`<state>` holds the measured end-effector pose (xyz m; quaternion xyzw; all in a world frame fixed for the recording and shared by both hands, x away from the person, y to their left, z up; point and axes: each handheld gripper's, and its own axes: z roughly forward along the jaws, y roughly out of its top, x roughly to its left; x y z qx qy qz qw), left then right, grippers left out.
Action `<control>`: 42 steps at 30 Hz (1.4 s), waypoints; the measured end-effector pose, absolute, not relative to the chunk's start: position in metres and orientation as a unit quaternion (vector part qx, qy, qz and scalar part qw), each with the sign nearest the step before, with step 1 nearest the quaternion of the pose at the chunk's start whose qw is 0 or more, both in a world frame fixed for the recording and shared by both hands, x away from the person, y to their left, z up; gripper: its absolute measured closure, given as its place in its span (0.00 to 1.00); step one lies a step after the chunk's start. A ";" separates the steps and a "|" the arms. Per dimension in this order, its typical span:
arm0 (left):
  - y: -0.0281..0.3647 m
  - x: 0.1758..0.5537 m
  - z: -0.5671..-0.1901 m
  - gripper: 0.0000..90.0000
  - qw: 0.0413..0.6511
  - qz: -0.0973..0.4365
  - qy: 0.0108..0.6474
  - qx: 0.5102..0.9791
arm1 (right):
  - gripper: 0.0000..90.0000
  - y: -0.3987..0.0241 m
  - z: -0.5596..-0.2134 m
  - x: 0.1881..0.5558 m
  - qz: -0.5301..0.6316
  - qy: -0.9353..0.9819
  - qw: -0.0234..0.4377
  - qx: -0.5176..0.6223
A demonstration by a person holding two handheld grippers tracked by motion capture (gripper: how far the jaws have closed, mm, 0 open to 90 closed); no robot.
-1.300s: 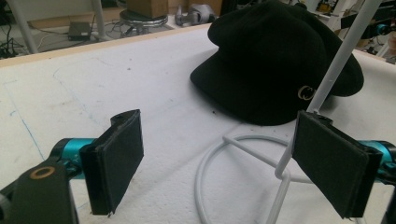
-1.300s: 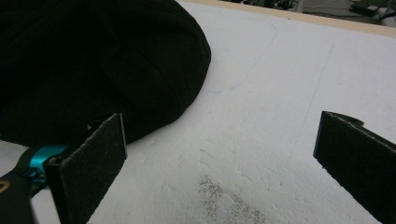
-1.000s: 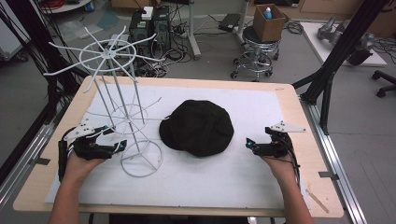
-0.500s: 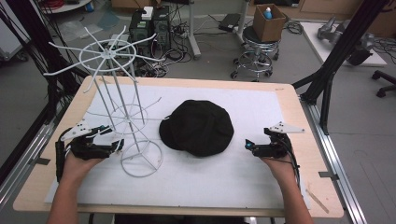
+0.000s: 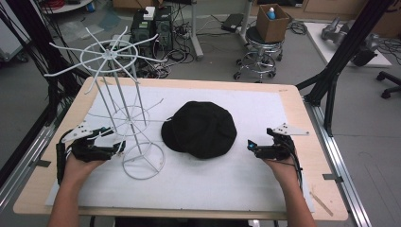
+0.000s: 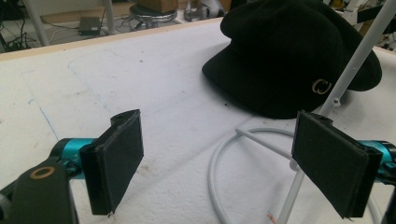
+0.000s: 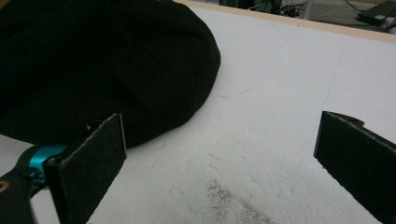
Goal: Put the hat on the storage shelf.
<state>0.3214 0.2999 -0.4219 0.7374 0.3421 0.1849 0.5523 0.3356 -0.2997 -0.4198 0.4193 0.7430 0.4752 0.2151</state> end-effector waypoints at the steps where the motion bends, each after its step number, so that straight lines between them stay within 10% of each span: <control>1: 0.300 0.321 -0.422 0.19 0.552 0.185 0.341 0.738 | 0.02 -0.300 -0.420 0.335 0.476 0.742 0.212 0.422; 42: 0.299 0.320 -0.424 0.19 0.541 0.184 0.349 0.743 | 0.01 -0.229 -0.377 0.382 0.515 0.754 0.176 0.368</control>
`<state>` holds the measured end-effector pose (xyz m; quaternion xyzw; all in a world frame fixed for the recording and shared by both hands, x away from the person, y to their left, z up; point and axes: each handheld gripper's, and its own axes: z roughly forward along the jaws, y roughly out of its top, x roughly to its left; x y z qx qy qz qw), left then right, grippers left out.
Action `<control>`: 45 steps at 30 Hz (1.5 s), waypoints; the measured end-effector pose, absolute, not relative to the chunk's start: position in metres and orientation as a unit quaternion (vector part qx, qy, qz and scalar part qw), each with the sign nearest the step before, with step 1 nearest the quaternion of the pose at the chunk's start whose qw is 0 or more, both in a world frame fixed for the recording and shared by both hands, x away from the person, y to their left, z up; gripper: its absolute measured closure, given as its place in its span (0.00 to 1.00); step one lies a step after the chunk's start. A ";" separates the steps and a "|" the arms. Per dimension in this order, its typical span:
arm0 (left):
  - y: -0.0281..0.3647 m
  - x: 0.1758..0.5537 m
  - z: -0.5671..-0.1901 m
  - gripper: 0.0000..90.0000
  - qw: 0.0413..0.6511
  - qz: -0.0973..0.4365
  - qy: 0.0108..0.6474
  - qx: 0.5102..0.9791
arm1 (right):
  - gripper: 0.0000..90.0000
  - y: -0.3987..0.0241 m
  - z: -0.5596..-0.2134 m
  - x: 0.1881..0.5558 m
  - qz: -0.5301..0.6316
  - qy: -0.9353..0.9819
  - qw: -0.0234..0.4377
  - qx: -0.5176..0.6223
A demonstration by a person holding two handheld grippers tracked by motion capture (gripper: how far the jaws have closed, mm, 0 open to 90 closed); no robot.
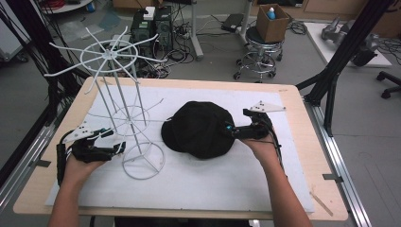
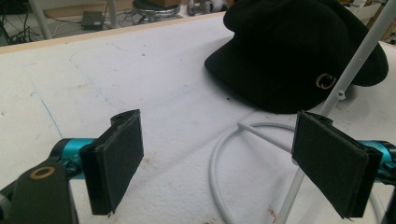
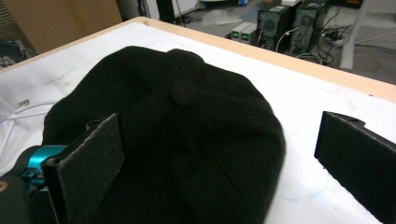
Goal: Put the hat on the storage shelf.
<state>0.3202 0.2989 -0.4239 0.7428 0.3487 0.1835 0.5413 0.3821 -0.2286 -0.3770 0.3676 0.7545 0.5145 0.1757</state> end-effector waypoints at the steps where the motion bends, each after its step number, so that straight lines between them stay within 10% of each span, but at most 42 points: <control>1: 0.299 0.320 -0.424 0.19 0.541 0.183 0.348 0.744 | 0.01 -0.226 -0.377 0.385 0.513 0.757 0.175 0.365; 29: 0.298 0.322 -0.425 0.19 0.537 0.183 0.350 0.745 | 0.06 -0.168 -0.400 0.428 0.447 0.813 0.116 0.353; 45: 0.299 0.322 -0.425 0.19 0.537 0.186 0.354 0.743 | 0.62 -0.162 -0.410 0.426 0.400 0.844 0.109 0.341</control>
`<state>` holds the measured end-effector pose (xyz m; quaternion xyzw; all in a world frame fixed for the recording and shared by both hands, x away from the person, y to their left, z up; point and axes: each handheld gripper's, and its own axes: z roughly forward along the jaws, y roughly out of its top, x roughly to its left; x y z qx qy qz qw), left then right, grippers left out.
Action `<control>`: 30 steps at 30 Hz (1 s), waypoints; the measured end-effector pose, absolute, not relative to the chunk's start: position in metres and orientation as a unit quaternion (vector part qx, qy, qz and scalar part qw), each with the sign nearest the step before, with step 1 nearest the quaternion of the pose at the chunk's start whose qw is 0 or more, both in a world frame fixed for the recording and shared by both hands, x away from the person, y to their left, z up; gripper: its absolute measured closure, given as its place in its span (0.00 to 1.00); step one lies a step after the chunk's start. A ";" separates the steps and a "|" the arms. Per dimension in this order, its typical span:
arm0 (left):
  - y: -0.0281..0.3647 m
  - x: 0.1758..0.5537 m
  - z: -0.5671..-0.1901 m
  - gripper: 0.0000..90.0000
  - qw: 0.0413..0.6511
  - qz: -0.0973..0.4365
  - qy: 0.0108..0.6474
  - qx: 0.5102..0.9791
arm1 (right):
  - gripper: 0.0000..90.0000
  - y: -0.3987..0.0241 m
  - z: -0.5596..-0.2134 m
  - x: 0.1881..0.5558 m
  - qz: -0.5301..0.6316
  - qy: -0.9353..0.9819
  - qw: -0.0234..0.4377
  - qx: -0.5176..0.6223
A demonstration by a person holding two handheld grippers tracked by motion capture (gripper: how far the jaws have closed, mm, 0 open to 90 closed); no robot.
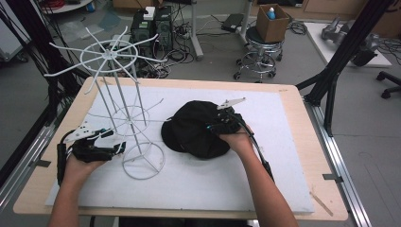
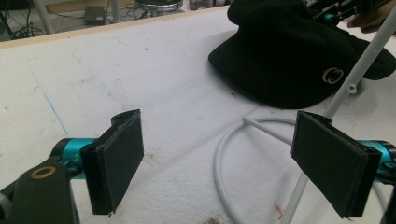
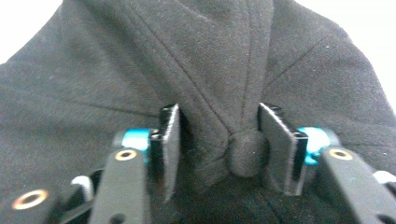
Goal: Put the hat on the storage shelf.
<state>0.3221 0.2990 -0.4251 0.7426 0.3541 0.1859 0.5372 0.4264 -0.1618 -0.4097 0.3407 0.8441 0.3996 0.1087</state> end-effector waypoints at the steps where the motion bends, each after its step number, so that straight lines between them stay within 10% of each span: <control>1: 0.299 0.322 -0.425 0.19 0.537 0.186 0.355 0.742 | 0.65 -0.161 -0.410 0.426 0.393 0.848 0.113 0.338; 30: 0.298 0.322 -0.426 0.20 0.528 0.187 0.354 0.749 | 0.76 -0.162 -0.399 0.413 0.396 0.850 0.172 0.303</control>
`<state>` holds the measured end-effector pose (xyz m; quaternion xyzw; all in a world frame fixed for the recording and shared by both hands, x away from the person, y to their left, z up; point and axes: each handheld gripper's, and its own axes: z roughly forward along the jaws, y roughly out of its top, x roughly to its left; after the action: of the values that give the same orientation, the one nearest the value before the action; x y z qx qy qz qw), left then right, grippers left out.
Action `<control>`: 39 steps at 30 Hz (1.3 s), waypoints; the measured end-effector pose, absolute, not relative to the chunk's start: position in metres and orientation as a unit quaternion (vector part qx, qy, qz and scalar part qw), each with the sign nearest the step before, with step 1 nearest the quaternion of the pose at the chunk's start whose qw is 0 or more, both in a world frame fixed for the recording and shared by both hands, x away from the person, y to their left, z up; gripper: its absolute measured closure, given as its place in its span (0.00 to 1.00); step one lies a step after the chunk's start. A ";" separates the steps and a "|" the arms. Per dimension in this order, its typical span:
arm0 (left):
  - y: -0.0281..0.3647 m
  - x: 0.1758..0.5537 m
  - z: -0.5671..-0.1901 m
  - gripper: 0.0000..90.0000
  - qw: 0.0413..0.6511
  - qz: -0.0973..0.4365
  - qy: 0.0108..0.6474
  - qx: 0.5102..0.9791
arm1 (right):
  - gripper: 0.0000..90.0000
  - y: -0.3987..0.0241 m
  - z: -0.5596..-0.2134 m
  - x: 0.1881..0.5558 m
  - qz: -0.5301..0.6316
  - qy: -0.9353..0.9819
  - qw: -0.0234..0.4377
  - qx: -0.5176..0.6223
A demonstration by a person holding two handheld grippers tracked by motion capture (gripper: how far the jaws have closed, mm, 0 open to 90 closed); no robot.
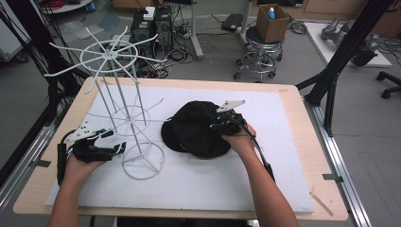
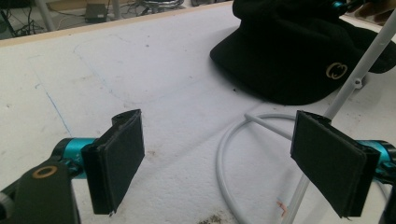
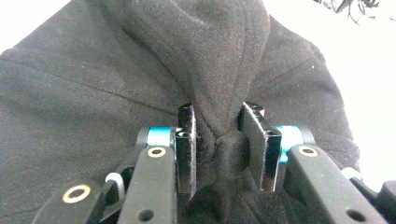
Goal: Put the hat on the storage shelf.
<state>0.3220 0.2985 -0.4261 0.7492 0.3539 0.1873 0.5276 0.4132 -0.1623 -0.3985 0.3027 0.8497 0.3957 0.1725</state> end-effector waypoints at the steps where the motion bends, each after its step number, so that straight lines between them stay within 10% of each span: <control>1: 0.298 0.322 -0.426 0.20 0.527 0.188 0.354 0.749 | 0.76 -0.162 -0.399 0.413 0.396 0.850 0.172 0.303; 14: 0.298 0.322 -0.426 0.20 0.528 0.185 0.354 0.749 | 0.78 -0.180 -0.371 0.406 0.460 0.812 0.121 0.339; 39: 0.298 0.321 -0.425 0.20 0.531 0.184 0.355 0.747 | 0.78 -0.199 -0.311 0.391 0.497 0.792 0.167 0.313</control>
<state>0.3211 0.2982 -0.4250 0.7471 0.3546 0.1843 0.5312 0.3909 -0.1986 -0.3110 0.3132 0.7919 0.4969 0.1668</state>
